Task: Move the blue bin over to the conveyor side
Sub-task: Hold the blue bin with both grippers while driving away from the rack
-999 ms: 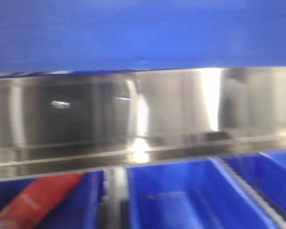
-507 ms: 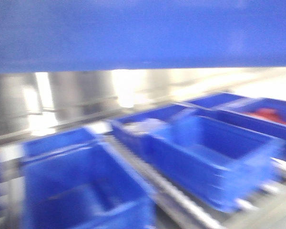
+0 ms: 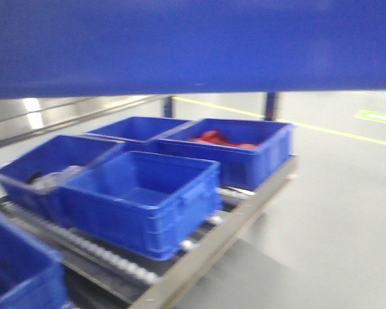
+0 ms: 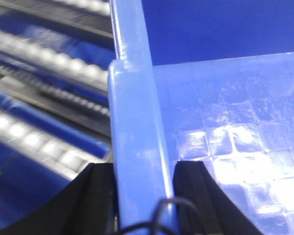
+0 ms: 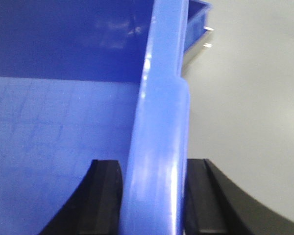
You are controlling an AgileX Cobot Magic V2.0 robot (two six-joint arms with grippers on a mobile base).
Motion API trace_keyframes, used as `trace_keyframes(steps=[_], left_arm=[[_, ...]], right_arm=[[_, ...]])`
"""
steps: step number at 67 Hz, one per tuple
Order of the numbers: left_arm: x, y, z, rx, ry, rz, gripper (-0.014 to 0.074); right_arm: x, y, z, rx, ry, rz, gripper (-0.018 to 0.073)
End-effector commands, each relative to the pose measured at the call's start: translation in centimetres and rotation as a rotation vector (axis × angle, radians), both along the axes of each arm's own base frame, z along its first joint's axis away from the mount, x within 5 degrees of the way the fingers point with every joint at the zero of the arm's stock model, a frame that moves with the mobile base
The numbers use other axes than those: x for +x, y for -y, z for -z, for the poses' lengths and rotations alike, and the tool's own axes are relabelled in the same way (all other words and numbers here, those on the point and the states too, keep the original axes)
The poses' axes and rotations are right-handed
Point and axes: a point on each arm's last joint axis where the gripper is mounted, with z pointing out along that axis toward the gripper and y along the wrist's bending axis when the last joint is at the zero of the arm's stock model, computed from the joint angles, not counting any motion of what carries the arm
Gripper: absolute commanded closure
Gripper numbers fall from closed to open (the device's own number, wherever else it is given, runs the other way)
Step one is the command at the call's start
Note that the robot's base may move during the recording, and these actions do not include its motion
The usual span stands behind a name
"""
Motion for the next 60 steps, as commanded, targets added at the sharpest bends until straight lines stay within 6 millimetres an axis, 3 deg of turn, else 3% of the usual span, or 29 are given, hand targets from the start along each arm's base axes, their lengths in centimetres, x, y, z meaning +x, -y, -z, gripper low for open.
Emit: trace_keyframes(steps=[1,60], left_arm=[[-0.22,0.01,-1.46,-0.01,0.125,0.017,0.0613],[-0.22,0.01,-1.46,-0.01,0.125,0.017,0.0613]], right_arm=[[-0.42,0.36,-1.78,0.002,0.151,0.0,0.0637],[-0.42,0.36,-1.78,0.002,0.151,0.0,0.0637]])
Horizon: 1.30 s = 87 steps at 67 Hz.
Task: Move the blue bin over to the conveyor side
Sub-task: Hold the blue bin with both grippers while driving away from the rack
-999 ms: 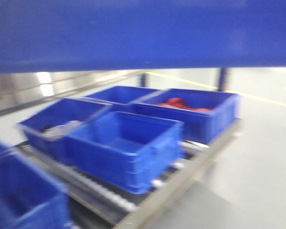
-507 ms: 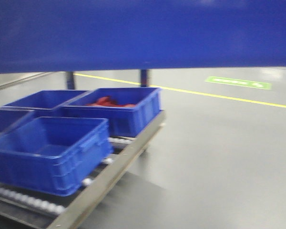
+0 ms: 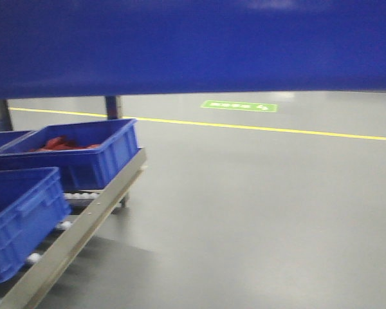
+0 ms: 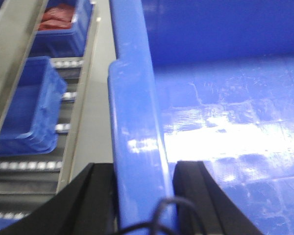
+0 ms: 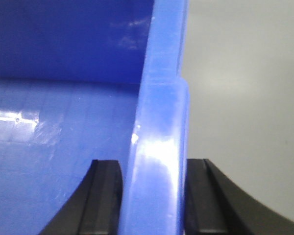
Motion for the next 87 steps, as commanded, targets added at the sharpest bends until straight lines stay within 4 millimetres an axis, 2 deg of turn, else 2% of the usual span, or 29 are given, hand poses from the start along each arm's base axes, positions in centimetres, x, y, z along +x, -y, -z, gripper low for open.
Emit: trace_keyframes(steps=[1,87], left_arm=[[-0.22,0.01,-1.46,-0.01,0.125,0.017,0.0613],[-0.22,0.0,-1.47,-0.008,0.126,0.016,0.0613]], right_arm=[[-0.42,0.36,-1.78,0.002,0.151,0.0,0.0637],[-0.57,0.41,-1.84,0.003,0.155,0.0,0.0637]])
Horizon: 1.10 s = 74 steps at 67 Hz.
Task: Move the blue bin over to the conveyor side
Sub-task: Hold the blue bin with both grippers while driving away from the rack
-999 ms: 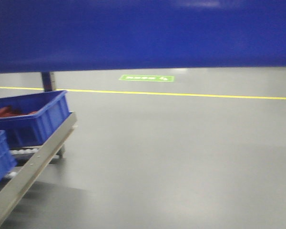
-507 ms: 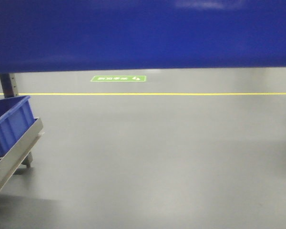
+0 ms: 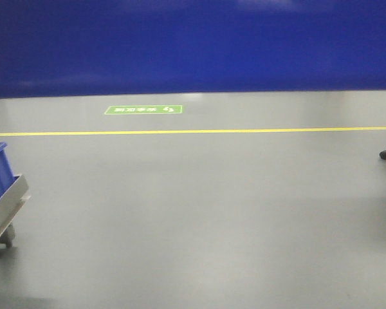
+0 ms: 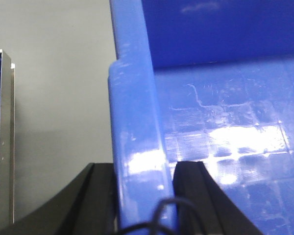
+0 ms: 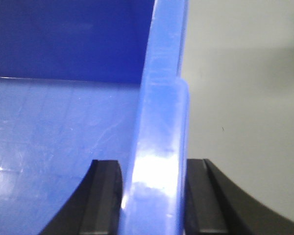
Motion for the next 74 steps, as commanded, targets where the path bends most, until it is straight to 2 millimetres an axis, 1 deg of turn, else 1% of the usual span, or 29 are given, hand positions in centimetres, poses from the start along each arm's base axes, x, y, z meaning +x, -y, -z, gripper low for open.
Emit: trace_keyframes(steps=[1,74], left_arm=[[-0.21,-0.03,-1.47,-0.004,0.127,0.015,0.0613],[-0.2,-0.04,-1.49,-0.003,0.129,0.015,0.0613]], right_arm=[[-0.45,0.37,-1.86,0.005,0.16,-0.001,0.0637],[-0.37,0.35,-1.86,0.005,0.161,-0.001,0.0637]])
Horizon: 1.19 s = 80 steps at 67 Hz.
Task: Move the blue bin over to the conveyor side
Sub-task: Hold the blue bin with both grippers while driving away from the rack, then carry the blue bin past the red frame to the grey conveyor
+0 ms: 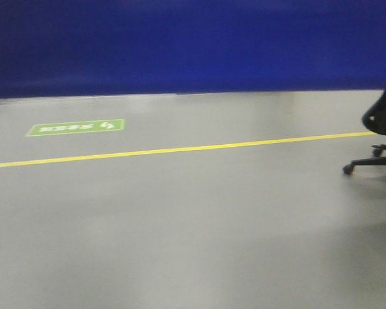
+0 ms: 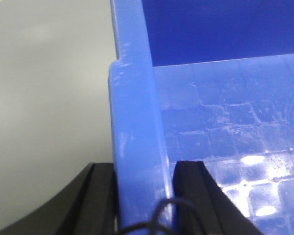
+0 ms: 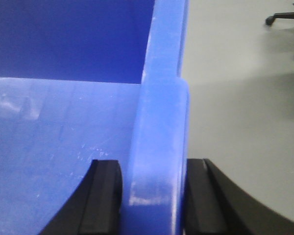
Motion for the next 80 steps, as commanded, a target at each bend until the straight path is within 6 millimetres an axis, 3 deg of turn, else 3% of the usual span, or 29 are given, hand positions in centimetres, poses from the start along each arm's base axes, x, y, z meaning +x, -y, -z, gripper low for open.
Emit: trace_keyframes(steps=[1,80], left_arm=[[-0.21,-0.01,-1.48,-0.006,0.128,0.017,0.0613],[-0.2,-0.04,-1.49,-0.002,0.129,0.015,0.0613]], right_arm=[[-0.4,0.37,-1.8,0.0,0.155,0.0,0.0637],[-0.39,0.37,-1.82,0.0,0.157,0.0,0.0637]])
